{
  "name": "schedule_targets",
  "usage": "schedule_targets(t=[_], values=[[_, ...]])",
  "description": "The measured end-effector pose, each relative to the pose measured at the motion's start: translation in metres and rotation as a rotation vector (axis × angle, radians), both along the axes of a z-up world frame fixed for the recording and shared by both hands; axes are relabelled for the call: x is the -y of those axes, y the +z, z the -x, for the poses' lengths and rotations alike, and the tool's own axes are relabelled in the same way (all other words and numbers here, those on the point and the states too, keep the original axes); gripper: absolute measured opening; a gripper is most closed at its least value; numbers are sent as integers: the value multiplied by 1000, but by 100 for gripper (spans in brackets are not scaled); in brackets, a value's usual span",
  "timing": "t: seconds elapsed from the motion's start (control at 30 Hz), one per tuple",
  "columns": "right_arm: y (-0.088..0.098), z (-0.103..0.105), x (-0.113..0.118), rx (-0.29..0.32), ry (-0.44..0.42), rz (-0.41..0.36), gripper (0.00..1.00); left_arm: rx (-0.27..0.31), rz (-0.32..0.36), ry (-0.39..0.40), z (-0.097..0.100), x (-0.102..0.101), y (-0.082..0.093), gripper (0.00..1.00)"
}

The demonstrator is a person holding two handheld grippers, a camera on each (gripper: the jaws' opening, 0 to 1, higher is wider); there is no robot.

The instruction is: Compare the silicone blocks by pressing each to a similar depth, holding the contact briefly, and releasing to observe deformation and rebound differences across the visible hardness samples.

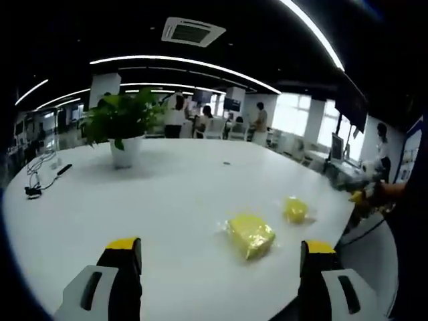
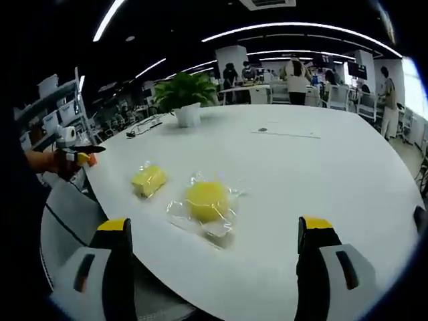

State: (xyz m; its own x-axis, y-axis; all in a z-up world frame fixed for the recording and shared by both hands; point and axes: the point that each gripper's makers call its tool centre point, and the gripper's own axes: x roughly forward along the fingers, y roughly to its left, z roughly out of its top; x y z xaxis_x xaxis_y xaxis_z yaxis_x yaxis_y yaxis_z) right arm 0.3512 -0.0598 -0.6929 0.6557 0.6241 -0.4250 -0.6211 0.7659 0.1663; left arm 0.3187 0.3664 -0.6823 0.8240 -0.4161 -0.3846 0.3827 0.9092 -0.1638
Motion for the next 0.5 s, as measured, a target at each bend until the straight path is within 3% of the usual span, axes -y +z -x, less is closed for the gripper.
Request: schedule_targets(t=[0.03, 0.17, 0.2, 0.3, 0.5], values=[[-2, 1, 2, -19, -14, 9, 96, -3, -3, 3, 0, -2, 0, 100], [1, -6, 7, 1, -55, 6, 96, -12, 4, -1, -2, -2, 6, 100], [-4, -1, 8, -64, -72, 10, 96, 5, -9, -14, -3, -2, 8, 100], [-1, -4, 10, -68, -89, -14, 97, 10, -16, -16, -5, -3, 8, 100], [-5, -7, 22, -77, -114, 13, 97, 0, -4, -9, -5, -3, 6, 100]])
